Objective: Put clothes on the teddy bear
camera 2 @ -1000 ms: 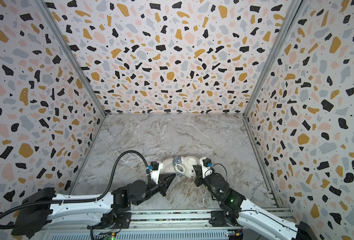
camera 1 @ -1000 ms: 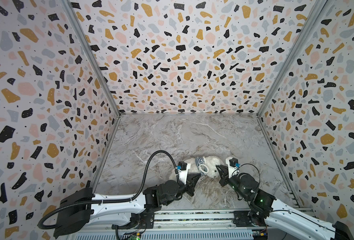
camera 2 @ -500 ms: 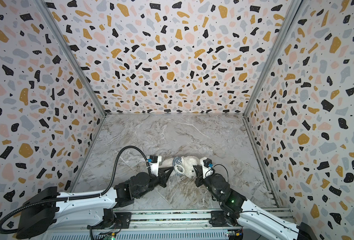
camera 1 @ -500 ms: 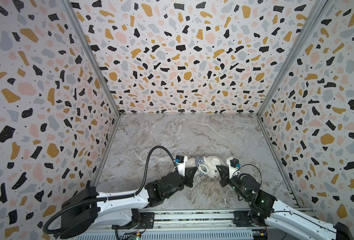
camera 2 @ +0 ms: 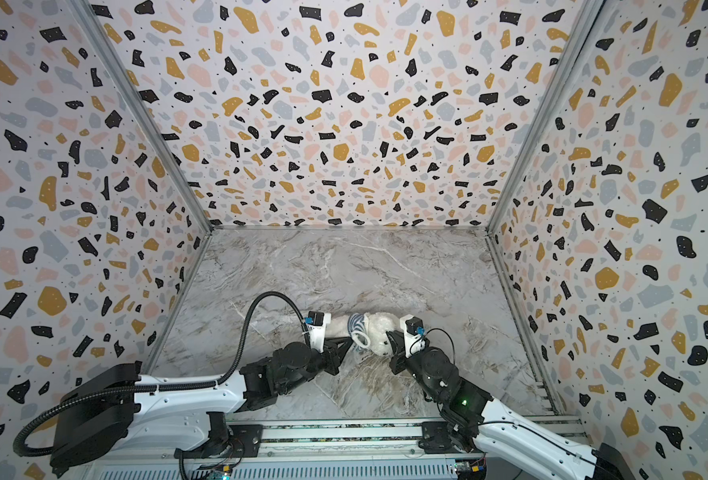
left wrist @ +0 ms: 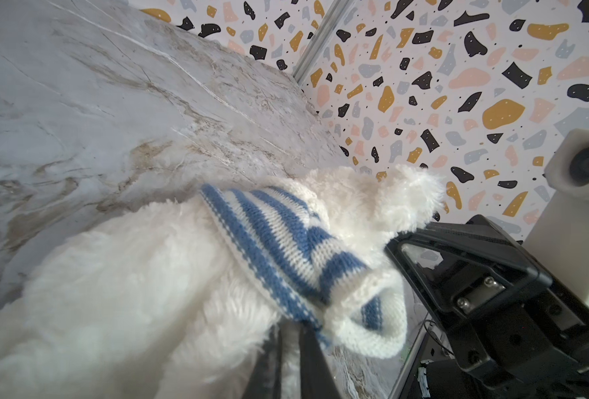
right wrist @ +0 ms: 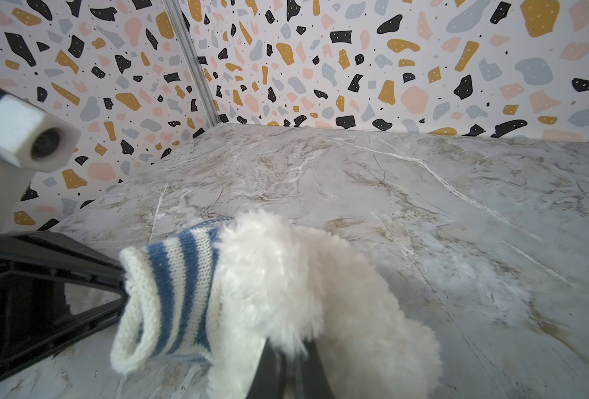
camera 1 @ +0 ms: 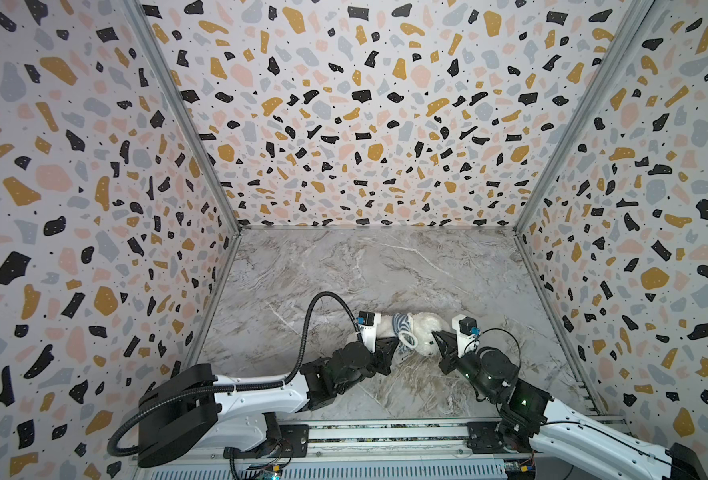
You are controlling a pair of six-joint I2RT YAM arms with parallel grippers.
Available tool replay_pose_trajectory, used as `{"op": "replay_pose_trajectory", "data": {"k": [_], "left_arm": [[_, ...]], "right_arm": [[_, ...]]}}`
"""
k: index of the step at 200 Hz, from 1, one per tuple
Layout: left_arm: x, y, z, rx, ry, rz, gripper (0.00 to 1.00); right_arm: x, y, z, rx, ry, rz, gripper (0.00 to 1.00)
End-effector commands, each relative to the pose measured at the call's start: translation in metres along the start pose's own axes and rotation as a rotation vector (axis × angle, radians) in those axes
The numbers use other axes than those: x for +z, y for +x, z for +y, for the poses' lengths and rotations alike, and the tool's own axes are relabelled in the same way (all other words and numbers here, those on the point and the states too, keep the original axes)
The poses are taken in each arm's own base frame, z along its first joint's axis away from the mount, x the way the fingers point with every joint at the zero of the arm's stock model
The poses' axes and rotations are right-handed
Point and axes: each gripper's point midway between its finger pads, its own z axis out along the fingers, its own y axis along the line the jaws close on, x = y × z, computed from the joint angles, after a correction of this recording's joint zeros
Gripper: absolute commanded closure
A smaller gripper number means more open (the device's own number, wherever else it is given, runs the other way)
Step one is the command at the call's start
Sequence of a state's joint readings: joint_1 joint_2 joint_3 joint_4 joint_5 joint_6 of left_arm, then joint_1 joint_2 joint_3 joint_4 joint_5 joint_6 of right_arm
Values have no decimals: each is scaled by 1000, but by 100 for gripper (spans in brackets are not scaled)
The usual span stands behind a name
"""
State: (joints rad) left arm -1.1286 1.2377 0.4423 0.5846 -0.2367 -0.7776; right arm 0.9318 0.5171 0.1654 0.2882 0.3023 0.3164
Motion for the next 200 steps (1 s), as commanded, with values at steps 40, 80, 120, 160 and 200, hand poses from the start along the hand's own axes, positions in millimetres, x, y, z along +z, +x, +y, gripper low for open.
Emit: {"op": "replay_pose_trajectory", "data": {"k": [40,80,120,160,200], "left_arm": [[-2,-25,-19,-138,130,-82,77],[0,-26,-15,-184,127,-86,77],[12,-15,-5,-198,80,-47,79],[24,-10,-1,-191,30,-12,81],[34,-7,-2,-189,18,11,80]], "right_arm": [[-2,-11,4,28,-16,-43,100],[-2,-9,4,25,-14,-38,100],[-2,-10,5,23,-18,-41,100],[-2,-9,7,23,-27,-40,100],[0,-7,11,17,-37,-36,100]]}}
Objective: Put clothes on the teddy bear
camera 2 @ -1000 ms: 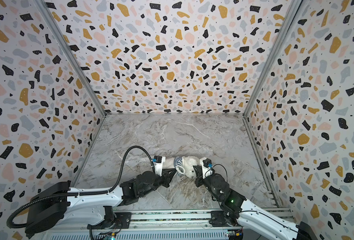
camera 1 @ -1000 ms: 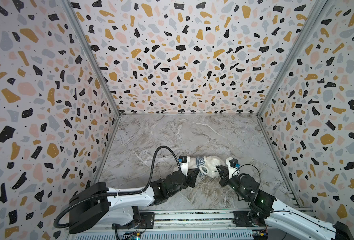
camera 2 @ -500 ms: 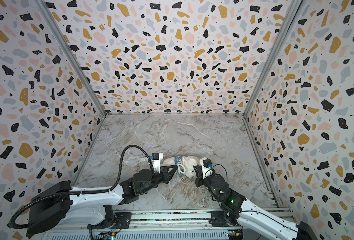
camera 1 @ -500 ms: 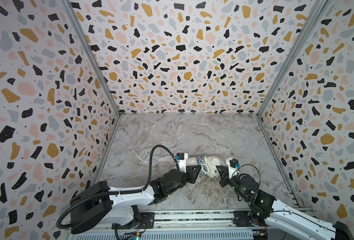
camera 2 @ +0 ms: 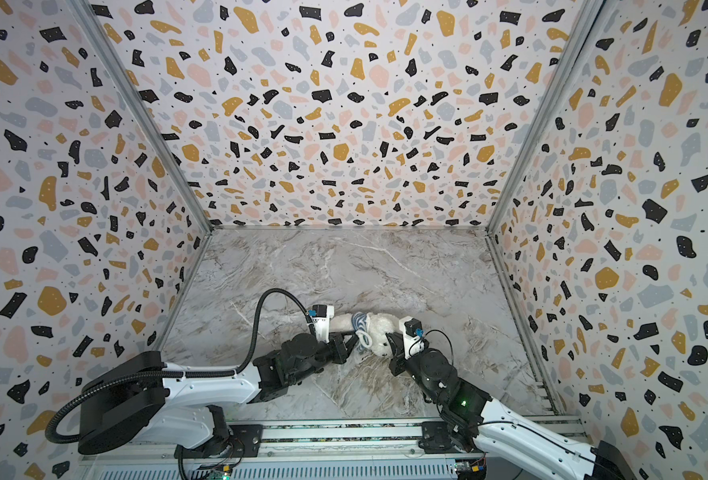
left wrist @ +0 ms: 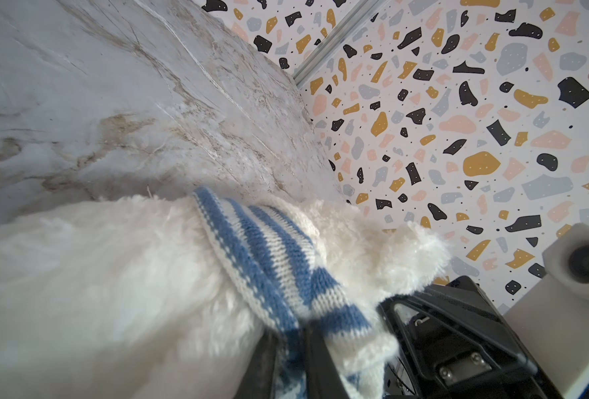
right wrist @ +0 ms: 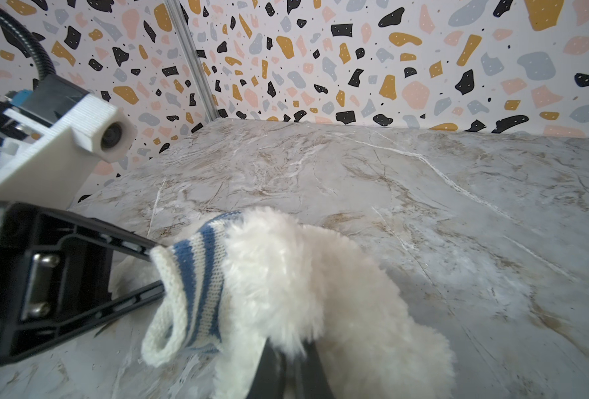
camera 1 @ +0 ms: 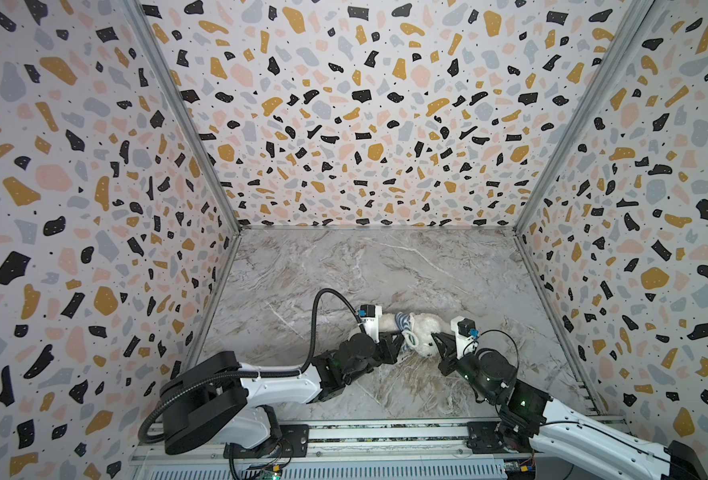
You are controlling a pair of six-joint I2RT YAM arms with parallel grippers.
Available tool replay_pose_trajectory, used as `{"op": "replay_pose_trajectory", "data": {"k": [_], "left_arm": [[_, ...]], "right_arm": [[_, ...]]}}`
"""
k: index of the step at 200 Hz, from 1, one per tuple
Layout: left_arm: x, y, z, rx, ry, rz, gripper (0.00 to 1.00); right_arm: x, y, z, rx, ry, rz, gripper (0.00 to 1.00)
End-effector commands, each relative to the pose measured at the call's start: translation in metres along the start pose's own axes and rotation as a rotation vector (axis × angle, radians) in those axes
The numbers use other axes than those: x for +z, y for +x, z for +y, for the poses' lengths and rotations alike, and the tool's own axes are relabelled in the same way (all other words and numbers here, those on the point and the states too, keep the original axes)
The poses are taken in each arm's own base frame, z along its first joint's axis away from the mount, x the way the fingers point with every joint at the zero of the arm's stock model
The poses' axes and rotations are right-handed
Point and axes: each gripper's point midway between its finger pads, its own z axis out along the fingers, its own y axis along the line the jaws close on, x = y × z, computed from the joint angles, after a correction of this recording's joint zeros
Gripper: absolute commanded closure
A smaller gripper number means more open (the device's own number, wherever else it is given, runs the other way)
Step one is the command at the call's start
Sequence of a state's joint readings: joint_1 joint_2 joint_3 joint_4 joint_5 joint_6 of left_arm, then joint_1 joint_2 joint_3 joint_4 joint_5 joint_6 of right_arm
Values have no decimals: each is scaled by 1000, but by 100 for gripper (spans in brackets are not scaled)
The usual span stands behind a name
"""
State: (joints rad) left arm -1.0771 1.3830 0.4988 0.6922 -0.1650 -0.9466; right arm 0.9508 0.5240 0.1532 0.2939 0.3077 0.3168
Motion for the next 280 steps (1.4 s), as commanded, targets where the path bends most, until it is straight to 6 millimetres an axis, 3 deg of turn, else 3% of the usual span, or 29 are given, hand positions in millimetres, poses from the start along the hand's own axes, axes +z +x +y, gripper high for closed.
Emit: {"op": "replay_pose_trajectory", "data": {"k": [1,32,55,77,123,172,246,280], "left_arm": [[6,-3,-3,-1,-9,4,80],[9,-2,2,15,-43,14,78],[10,-1,1,23,-49,22,66],[12,1,5,33,-74,33,65],[11,0,8,37,-92,30,81],[-6,-1,15,47,-98,19,97],[-48,-11,29,38,-96,-37,98],[-65,-13,48,10,-127,-66,100]], "right_arm": [[-1,-15,8,24,-27,-52,100],[-1,-16,7,15,-22,-55,100],[-1,-17,7,7,-20,-53,100],[0,-17,7,8,-20,-55,100],[-2,-20,5,-1,-6,-58,100],[-3,-19,1,-5,13,-55,100],[-4,-16,-5,2,43,-46,100],[-7,-19,-8,8,59,-55,100]]}}
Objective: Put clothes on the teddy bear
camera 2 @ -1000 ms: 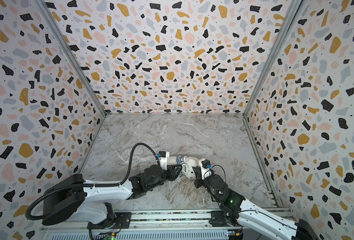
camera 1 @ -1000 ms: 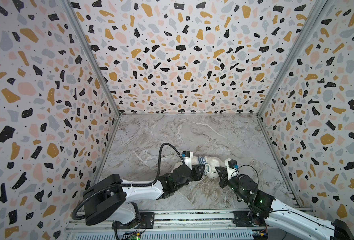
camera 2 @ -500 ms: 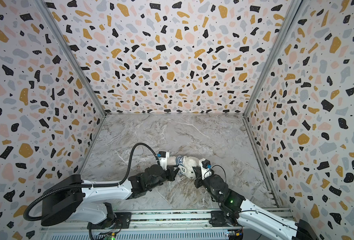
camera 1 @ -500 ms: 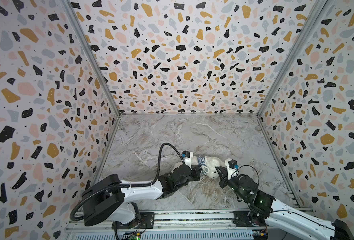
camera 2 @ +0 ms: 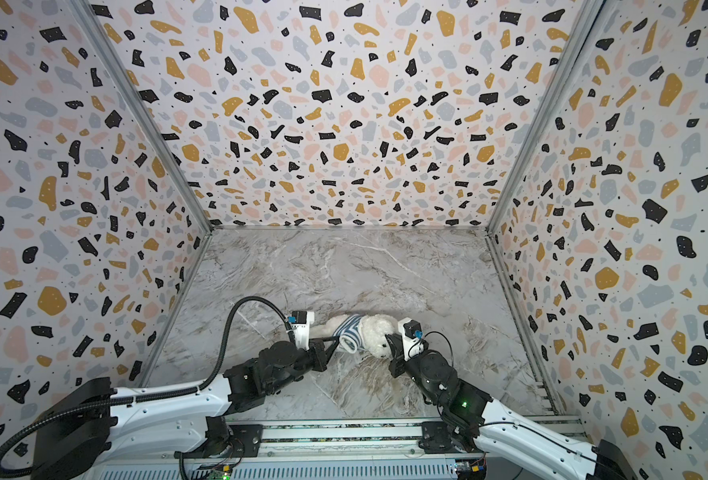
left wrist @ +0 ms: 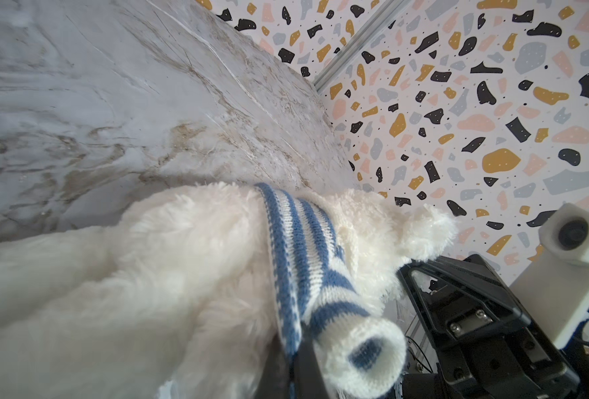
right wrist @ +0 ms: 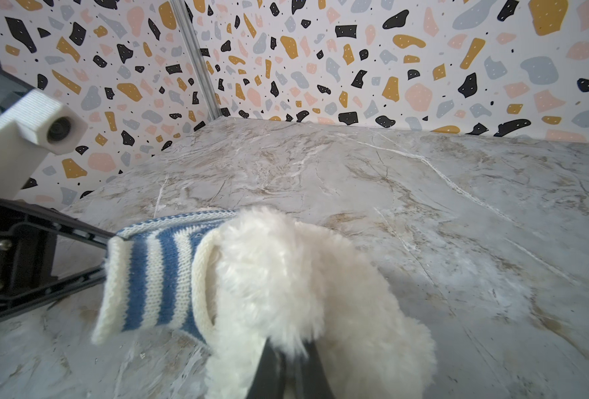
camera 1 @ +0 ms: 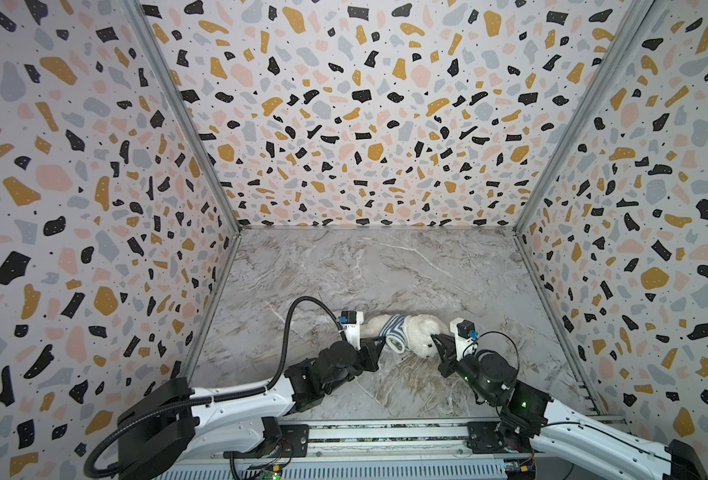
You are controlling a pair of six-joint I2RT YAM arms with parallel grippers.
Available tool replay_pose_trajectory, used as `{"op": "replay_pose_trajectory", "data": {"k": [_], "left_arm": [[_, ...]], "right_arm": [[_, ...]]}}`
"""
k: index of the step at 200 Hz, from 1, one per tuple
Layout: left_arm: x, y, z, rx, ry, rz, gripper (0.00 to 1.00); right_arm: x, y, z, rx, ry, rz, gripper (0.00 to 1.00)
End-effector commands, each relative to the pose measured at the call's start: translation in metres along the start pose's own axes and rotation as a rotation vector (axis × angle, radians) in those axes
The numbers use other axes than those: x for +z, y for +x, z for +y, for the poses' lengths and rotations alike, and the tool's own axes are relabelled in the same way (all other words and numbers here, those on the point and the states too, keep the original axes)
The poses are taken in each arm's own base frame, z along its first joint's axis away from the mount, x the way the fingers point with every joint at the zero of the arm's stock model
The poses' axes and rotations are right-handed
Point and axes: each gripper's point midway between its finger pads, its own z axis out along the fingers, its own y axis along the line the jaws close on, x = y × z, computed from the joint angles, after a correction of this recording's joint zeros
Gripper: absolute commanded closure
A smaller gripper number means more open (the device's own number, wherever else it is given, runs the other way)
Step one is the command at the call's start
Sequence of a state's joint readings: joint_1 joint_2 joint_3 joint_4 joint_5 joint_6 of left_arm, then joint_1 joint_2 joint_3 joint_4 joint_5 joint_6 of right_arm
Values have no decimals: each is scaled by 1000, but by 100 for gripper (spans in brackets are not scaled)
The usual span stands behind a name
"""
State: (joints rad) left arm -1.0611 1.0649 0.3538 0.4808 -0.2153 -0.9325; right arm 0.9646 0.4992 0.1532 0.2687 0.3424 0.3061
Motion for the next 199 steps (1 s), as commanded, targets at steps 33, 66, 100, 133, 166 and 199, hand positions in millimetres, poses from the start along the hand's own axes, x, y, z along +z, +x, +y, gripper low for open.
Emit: {"op": "replay_pose_trajectory", "data": {"k": [33,66,100,133,166,199], "left_arm": [[-14,1,42,-2,-111,-24,100],[-18,6,61,2,-155,-31,100],[-21,9,81,-21,-192,-38,100],[-16,7,70,6,-152,-28,100],[-3,9,41,77,-49,30,98],[-1,5,37,111,-40,18,86]], "right_arm": [[-5,-22,-6,25,40,-58,100],[-4,-23,-4,27,33,-60,100],[-5,-24,-4,30,32,-65,100],[-4,-24,-1,22,14,-64,100],[-1,-27,9,4,-29,-60,100],[-1,-36,17,2,-65,-67,100]]}}
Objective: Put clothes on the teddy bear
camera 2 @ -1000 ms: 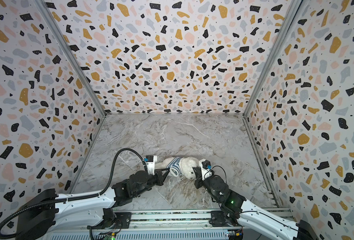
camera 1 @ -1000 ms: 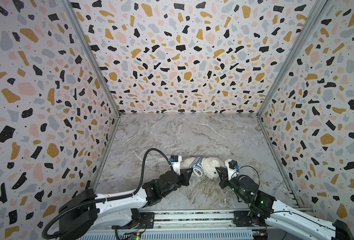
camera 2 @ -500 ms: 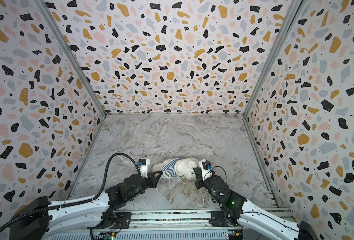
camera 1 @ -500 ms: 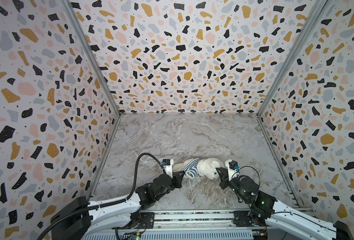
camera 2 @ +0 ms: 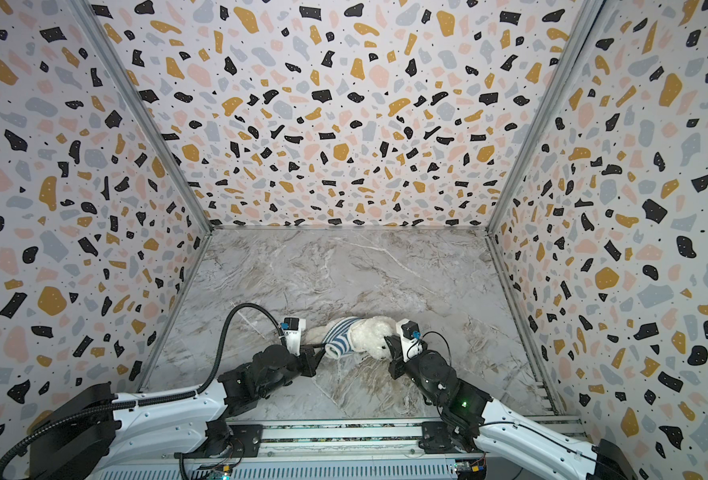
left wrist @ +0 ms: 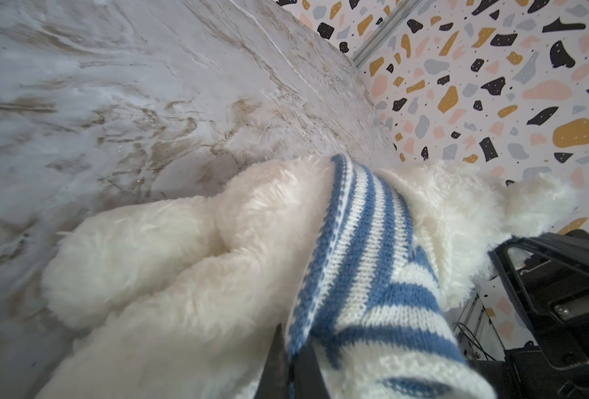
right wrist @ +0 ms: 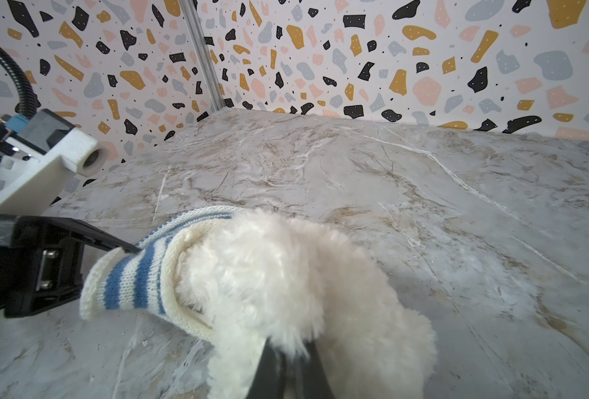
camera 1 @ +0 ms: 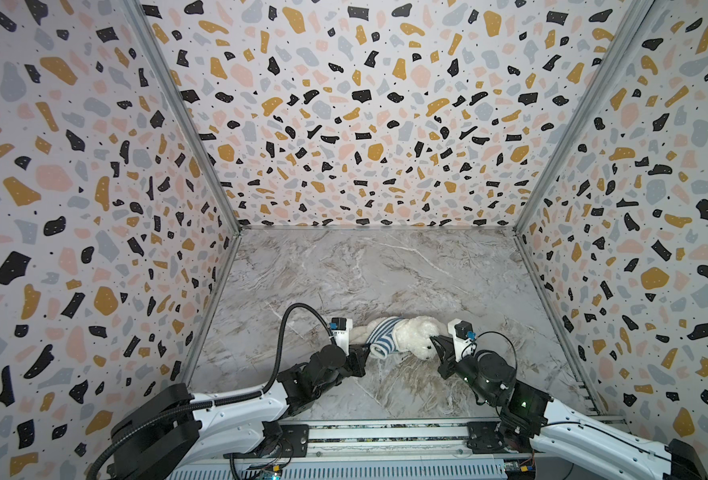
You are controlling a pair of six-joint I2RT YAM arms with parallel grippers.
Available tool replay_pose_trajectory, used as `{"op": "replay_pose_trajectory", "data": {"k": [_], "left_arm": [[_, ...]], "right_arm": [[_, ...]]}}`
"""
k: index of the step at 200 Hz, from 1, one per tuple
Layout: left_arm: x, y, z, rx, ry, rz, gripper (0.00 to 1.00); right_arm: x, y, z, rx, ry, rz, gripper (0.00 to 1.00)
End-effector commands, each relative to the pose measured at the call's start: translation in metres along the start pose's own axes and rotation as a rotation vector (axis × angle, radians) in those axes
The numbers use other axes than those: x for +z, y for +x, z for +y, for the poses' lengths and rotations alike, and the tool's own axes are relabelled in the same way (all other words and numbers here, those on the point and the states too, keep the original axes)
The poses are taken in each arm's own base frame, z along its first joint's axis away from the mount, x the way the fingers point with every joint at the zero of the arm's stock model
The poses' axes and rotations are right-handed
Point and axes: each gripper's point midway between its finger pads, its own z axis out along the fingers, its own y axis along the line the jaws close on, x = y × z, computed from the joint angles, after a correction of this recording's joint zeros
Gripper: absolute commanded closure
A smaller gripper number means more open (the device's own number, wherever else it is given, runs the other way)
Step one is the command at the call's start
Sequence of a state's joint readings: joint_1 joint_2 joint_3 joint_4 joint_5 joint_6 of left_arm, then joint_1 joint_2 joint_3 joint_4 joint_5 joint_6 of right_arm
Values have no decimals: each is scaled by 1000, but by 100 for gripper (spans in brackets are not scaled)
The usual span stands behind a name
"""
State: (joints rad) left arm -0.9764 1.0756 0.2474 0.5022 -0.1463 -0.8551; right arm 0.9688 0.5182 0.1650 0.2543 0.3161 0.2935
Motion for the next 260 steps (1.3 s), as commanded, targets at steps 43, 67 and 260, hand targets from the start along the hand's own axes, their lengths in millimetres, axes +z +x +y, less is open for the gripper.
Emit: {"op": "replay_pose_trajectory", "data": {"k": [43,67,260], "left_arm": [[-22,-44,-6,122,-61,-140,65],[-35,-58,-8,187,-97,-170,60],[-30,-82,-128,599,227,-103,29]], "right_arm": [[-7,-59,24,32,-102,-102,100],[-8,-67,31,36,-129,-93,100],[13,-92,96,-420,-558,43,100]]}}
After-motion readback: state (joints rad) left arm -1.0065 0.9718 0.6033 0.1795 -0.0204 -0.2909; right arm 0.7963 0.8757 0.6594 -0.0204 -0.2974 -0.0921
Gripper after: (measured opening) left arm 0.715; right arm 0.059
